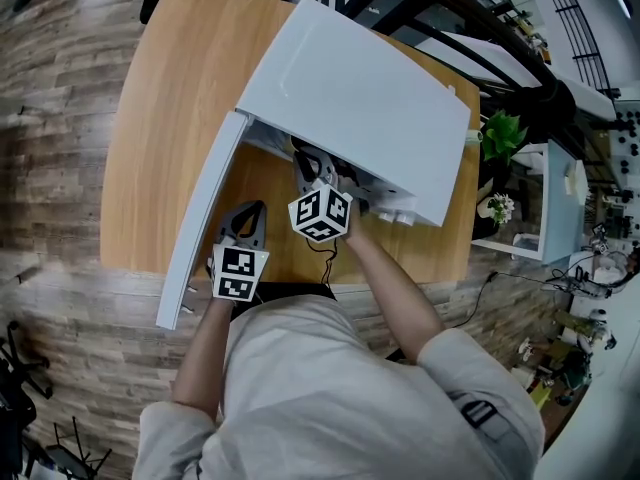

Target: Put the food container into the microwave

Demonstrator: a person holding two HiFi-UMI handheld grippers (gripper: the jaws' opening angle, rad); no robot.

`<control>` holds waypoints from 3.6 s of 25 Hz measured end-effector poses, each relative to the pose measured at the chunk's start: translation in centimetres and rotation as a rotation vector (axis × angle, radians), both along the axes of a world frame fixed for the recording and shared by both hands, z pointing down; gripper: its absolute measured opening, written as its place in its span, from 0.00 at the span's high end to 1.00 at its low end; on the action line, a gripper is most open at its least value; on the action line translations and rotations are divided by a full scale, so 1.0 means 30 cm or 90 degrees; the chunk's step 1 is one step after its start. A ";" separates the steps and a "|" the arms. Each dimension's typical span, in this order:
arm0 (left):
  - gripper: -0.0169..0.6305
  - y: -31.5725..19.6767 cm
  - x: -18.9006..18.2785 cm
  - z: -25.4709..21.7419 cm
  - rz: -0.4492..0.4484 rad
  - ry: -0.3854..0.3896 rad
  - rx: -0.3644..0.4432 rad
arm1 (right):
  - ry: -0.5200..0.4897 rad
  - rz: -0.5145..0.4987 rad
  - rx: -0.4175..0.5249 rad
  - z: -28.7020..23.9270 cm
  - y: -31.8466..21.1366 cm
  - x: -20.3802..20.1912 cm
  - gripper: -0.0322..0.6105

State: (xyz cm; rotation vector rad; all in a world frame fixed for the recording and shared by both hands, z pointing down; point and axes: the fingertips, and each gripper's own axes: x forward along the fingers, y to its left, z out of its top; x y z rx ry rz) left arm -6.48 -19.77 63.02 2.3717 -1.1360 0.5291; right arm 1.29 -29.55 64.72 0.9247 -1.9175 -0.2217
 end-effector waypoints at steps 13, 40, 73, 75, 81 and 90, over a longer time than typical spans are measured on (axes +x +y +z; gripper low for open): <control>0.95 0.000 -0.004 -0.006 -0.021 0.002 -0.005 | 0.005 0.007 0.005 0.019 -0.034 0.006 0.91; 0.95 0.005 -0.028 -0.001 -0.055 -0.003 -0.014 | -0.001 0.021 0.010 0.042 -0.085 -0.001 0.87; 0.95 0.040 0.041 -0.014 0.044 -0.015 -0.008 | -0.204 0.187 -0.050 -0.060 0.173 0.034 0.94; 0.95 0.042 0.059 -0.022 0.058 -0.016 -0.005 | -0.241 0.203 -0.081 -0.065 0.216 0.036 0.94; 0.95 0.047 0.118 -0.040 0.098 -0.022 0.005 | -0.329 0.250 -0.086 -0.108 0.291 0.084 0.94; 0.95 0.028 0.193 -0.130 0.132 -0.003 0.035 | -0.403 0.316 -0.052 -0.185 0.367 0.152 0.95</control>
